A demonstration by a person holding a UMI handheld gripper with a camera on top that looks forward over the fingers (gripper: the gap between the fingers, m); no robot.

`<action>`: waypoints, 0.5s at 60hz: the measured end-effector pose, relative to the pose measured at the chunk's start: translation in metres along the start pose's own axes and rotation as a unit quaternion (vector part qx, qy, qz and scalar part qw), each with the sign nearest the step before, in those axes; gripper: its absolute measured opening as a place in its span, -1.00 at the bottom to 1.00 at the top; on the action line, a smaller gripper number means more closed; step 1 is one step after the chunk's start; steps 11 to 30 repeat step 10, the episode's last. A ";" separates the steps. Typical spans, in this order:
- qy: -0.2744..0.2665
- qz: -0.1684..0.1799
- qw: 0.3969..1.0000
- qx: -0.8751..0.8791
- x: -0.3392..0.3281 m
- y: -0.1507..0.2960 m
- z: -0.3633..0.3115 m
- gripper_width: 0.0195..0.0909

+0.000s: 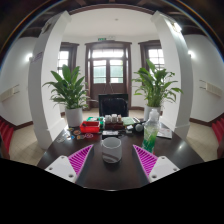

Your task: Pour water

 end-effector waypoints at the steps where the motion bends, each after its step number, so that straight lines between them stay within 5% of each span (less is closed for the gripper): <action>1: 0.001 0.000 1.000 -0.001 -0.003 0.000 -0.001 0.60; 30: 0.003 0.000 1.000 -0.014 -0.012 -0.003 -0.007 0.60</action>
Point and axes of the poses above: the point between the fingertips, and its own axes, seen from behind it with the camera up: z to the right, y up, x forward, the way the camera looks, the point moved 2 cm from there along -x, backward, against the way the camera looks, and after that the axes turned 14 degrees about -y, right-handed, at the moved point
